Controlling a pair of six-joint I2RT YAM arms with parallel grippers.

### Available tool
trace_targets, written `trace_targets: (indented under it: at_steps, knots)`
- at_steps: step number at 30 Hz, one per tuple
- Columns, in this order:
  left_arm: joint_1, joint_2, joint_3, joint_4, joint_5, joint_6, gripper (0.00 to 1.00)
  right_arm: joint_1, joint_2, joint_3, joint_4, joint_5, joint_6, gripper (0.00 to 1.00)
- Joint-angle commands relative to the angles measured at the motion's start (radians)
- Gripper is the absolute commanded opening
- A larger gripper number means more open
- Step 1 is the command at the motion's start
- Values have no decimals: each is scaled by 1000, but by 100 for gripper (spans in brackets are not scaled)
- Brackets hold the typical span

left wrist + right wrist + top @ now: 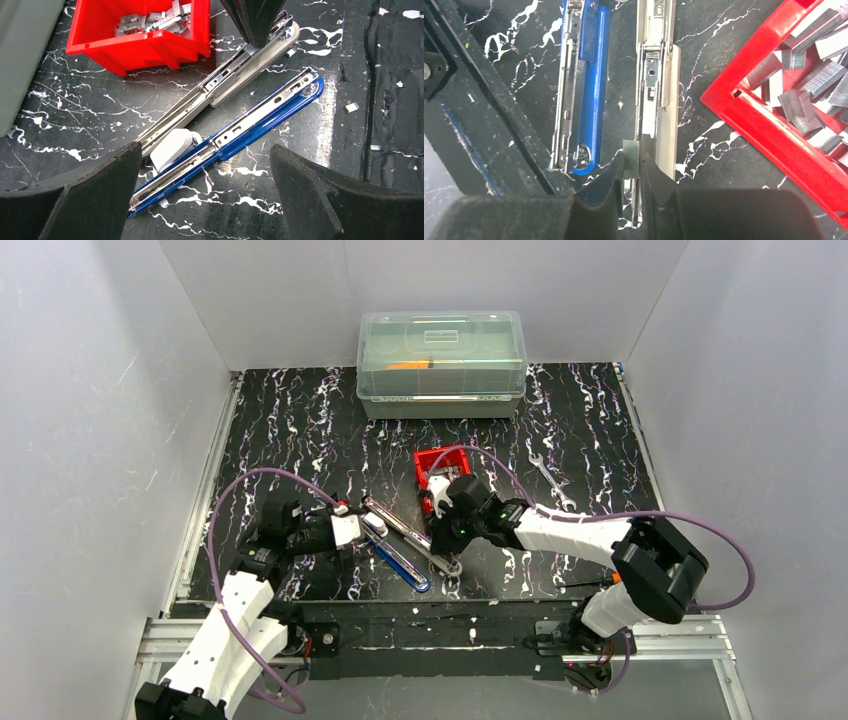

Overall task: Load the staples into the stapler
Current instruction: Pick up the stapler, then place the staple at the center of the board.

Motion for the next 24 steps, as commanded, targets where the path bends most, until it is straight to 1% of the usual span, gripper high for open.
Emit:
trace_targets:
  at_steps: [1,3,5,7,11,18,19,21,24]
  knots:
    - [-3,-2,63,-14,64,23,99,4,-91,101,-109,8,-5,17]
    - [-3,-12,70,-16,61,25,99,1,-125,91,-182,95,5,19]
    - [-3,-32,65,-16,57,25,99,-25,-148,41,-222,163,44,21]
    - [-4,-57,52,-16,64,19,99,-58,-158,-6,-242,179,88,20]
    - [-3,-81,43,-14,80,-5,99,-79,-172,-74,-234,239,168,20]
    - [-3,-74,46,-20,73,2,99,-79,-140,-154,-185,242,224,20]
    - [-4,-73,45,-21,74,3,99,-79,-138,-153,-188,253,224,22]
    - [-4,-71,43,-22,76,-1,99,-79,-131,-143,-205,274,221,32]
    - [-3,-72,41,-22,76,-2,99,-79,-121,-134,-228,298,217,42]
